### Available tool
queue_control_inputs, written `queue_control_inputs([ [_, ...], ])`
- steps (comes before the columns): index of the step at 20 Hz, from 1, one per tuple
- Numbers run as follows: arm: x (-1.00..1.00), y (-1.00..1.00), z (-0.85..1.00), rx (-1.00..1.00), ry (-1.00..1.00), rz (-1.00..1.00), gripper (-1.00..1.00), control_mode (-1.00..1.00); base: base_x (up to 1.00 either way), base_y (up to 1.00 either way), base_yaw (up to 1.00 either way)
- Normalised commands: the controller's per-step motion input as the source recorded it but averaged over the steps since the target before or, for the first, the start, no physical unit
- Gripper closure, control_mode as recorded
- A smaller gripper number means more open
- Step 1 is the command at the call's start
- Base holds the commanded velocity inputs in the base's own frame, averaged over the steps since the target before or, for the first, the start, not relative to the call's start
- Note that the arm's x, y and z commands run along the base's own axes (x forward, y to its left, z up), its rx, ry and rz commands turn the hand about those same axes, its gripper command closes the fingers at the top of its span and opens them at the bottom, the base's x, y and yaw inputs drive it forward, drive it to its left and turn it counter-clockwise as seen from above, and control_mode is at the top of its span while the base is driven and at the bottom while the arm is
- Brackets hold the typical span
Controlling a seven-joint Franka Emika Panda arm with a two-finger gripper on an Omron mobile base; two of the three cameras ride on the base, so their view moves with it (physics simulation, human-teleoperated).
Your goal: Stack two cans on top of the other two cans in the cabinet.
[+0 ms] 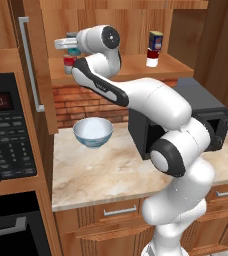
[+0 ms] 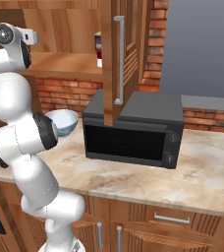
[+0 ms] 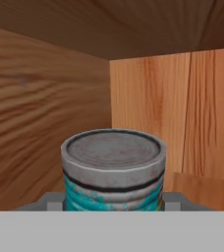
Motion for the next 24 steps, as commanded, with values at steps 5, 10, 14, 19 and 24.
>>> queue_control_inputs([
  [5,0.16,0.00,0.00,0.00,0.00,0.00,1.00,-1.00,0.00,0.00,0.00],
  [10,0.04,0.00,0.00,0.00,0.00,0.00,1.00,-1.00,0.00,0.00,0.00],
  [14,0.00,0.00,0.00,0.00,0.00,0.00,1.00,-1.00,0.00,0.00,0.00],
  [19,0.00,0.00,0.00,0.00,0.00,0.00,1.00,-1.00,0.00,0.00,0.00],
  [24,0.00,0.01,0.00,0.00,0.02,0.00,1.00,-1.00,0.00,0.00,0.00],
])
